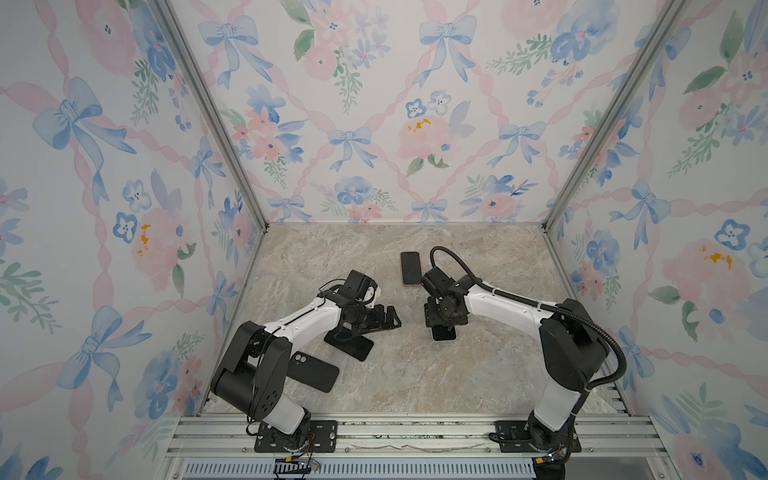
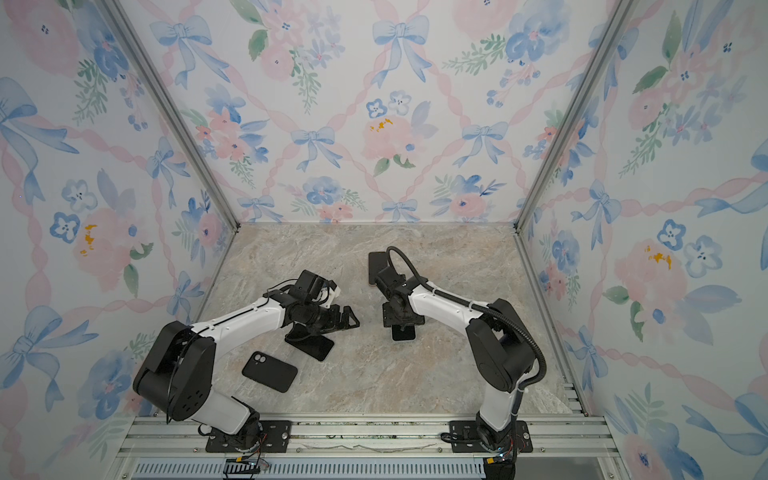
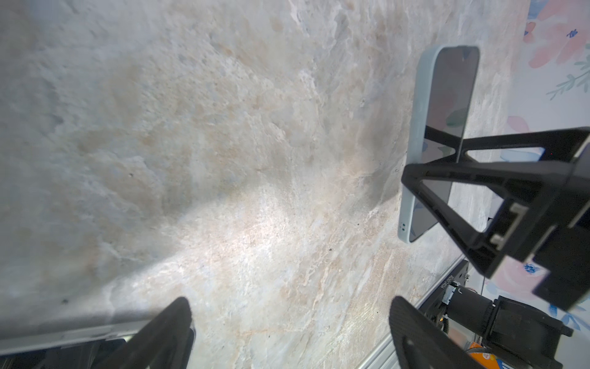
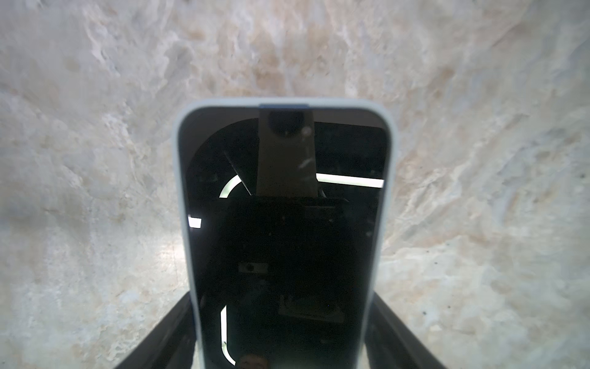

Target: Put the phone into the phone case

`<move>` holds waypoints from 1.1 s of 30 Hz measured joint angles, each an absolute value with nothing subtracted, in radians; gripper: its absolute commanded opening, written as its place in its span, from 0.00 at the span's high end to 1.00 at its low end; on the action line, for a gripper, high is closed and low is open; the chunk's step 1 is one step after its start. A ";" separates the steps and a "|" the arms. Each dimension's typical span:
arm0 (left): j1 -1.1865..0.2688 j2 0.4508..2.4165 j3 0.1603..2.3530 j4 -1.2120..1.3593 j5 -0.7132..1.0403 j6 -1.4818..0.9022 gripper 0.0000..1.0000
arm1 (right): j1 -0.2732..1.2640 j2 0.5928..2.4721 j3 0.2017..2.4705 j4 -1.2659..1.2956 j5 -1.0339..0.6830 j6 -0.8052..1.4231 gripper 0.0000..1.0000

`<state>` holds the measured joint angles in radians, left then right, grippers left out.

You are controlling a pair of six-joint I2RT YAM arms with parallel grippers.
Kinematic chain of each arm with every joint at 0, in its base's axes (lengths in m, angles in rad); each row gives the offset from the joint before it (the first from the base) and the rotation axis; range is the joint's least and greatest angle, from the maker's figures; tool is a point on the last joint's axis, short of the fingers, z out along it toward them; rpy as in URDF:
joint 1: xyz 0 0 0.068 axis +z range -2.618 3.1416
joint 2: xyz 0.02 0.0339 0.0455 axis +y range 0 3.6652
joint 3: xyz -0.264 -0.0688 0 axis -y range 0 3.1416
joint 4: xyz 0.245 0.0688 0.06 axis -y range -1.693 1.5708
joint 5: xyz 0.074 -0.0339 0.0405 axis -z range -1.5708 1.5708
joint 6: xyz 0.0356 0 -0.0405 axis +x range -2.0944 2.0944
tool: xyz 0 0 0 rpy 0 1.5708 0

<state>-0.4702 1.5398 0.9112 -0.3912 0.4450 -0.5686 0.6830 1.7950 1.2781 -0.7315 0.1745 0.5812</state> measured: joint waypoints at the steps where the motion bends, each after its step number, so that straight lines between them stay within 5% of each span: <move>1: -0.470 1.540 0.919 -0.392 0.445 -0.569 0.02 | 0.667 1.795 1.289 -0.735 0.176 0.570 0.34; 33: -0.390 1.777 1.164 -0.392 0.520 -0.567 0.02 | 0.378 2.327 2.029 -0.888 0.086 0.324 0.34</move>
<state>-0.3901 1.7771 1.1645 -0.3916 0.5201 -0.5671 0.3782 2.3272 2.0293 -0.8875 0.0864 0.3241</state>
